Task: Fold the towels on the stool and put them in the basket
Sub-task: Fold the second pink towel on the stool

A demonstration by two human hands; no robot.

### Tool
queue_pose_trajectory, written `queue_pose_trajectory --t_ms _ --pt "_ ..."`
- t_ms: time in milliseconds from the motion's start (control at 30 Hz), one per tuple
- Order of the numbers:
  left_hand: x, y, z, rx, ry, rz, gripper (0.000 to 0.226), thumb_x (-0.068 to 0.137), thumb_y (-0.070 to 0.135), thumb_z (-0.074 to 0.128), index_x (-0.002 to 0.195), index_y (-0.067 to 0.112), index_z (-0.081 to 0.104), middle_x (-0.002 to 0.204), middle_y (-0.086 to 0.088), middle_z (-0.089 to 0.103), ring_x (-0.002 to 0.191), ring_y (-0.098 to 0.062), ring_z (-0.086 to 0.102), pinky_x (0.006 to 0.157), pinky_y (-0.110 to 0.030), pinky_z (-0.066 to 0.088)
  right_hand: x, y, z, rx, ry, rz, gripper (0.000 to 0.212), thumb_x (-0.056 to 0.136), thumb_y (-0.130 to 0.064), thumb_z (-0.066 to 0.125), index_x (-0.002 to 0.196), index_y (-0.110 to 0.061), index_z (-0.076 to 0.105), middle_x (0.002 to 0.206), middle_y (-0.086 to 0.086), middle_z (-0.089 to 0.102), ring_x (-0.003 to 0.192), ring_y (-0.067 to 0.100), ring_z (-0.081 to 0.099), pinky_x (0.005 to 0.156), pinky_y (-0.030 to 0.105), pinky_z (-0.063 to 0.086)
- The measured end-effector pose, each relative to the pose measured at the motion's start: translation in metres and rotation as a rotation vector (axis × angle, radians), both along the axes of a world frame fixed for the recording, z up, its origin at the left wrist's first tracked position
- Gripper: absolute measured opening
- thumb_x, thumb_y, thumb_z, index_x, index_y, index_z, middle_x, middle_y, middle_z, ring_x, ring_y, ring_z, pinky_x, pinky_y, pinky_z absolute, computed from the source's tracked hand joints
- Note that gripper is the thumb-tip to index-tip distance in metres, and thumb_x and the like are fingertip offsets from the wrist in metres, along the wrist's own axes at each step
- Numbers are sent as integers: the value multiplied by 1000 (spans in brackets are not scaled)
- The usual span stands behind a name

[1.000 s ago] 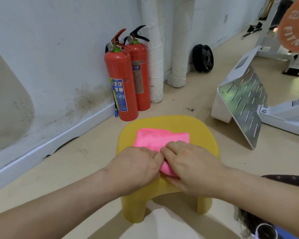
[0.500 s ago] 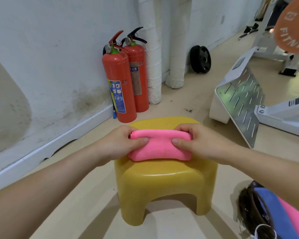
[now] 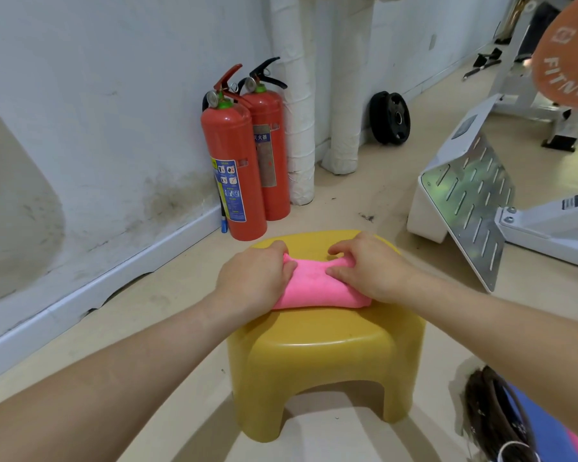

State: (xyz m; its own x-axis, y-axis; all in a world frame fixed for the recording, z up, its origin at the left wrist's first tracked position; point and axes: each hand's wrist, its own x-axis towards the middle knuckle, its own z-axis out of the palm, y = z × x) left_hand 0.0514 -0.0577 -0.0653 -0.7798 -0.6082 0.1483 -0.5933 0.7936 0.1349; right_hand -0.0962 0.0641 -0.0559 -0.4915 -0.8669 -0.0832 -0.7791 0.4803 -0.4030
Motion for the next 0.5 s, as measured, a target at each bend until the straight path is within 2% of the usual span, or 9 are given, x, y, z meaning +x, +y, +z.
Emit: queue_pose_trajectory --t_ms 100,200,300,400,467,500 --pt "6 -4 0 -64 -56 -5 41 97 54 30 102 20 51 95 -3 59 95 -29 59 65 -34 37 0 -3 6 38 -32 69 47 91 -33 59 136 -22 50 137 4 51 126 23 48 106 31 37" --pt "15 -12 -4 66 -28 -97 37 96 53 35 84 21 48 86 0 40 93 -26 52 68 -32 35 7 -9 11 69 -48 159 41 94 -18 53 135 -18 51 138 0 53 127 18 47 105 25 35" --pt "24 -10 -5 136 -18 -176 33 95 49 40 79 21 40 86 0 40 91 -26 48 76 -34 39 10 -16 18 140 -62 199 46 89 -7 47 134 -20 48 137 0 53 123 19 49 101 27 41" --pt "31 0 -1 169 -3 -230 30 96 46 43 86 17 40 82 1 45 79 -23 46 66 -32 31 19 -22 33 325 -7 288 54 83 -4 46 133 -23 43 129 0 54 107 22 53 81 32 50" --pt "32 7 4 221 11 -253 29 96 43 43 96 15 41 80 0 50 75 -24 47 62 -34 28 29 -28 42 505 57 335 57 83 -5 47 137 -24 37 121 1 53 97 23 53 65 29 47" --pt "32 9 6 247 22 -265 28 97 42 43 100 15 40 79 -1 52 75 -25 48 61 -34 30 33 -31 46 580 85 345 56 84 -7 48 136 -23 37 118 2 52 97 24 53 65 29 46"
